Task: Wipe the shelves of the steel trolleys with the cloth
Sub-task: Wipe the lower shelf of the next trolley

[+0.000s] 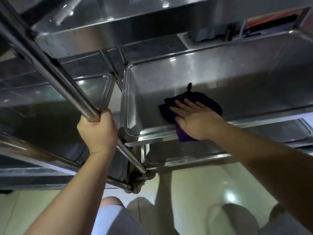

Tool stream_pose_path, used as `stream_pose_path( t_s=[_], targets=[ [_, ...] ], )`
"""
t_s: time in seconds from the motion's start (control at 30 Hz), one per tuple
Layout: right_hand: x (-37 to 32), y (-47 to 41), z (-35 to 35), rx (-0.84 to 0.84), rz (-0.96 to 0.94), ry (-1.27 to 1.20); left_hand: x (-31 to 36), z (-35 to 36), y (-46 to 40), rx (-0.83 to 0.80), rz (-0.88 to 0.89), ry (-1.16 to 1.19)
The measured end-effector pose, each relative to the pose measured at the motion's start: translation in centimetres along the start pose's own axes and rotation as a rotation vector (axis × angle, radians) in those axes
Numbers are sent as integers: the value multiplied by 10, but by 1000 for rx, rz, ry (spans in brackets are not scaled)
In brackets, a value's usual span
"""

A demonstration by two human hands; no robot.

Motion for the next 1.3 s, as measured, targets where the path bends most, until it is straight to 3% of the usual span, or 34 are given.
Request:
stream_pose_path(
  t_s=[0.2, 0.37, 0.57, 0.63, 0.7, 0.93, 1.13, 1.3],
  targets=[
    [150, 37, -32, -2, 317, 100, 1, -5, 3, -27, 21, -139],
    [155, 39, -34, 8, 321, 103, 7, -15, 7, -90, -1, -386],
    [159, 38, -33, 3, 309, 103, -13, -35, 48, -284, -12, -722],
    [158, 39, -34, 6, 308, 93, -20, -49, 66, -222, -78, -731],
    [156, 41, -35, 15, 302, 84, -27, -46, 92, -268, -121, -692],
    [156, 42, -34, 32, 293, 60, -5, 44, 159, -634, 120, -662],
    [164, 35, -31, 41, 302, -46, 17, 125, 177, -744, 342, -699],
    [177, 27, -40, 82, 339, -293, 14, 177, 194, -817, 491, -812]
  ],
)
Point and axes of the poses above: each hand's wrist, its own y-axis away from the middle knuckle, its own z-axis out of the palm, x = y × z, the point moved 9 cm from there along -y, towards the middle knuckle, and after that the axes turned 12 degrees about x, right-handed, at the moved point
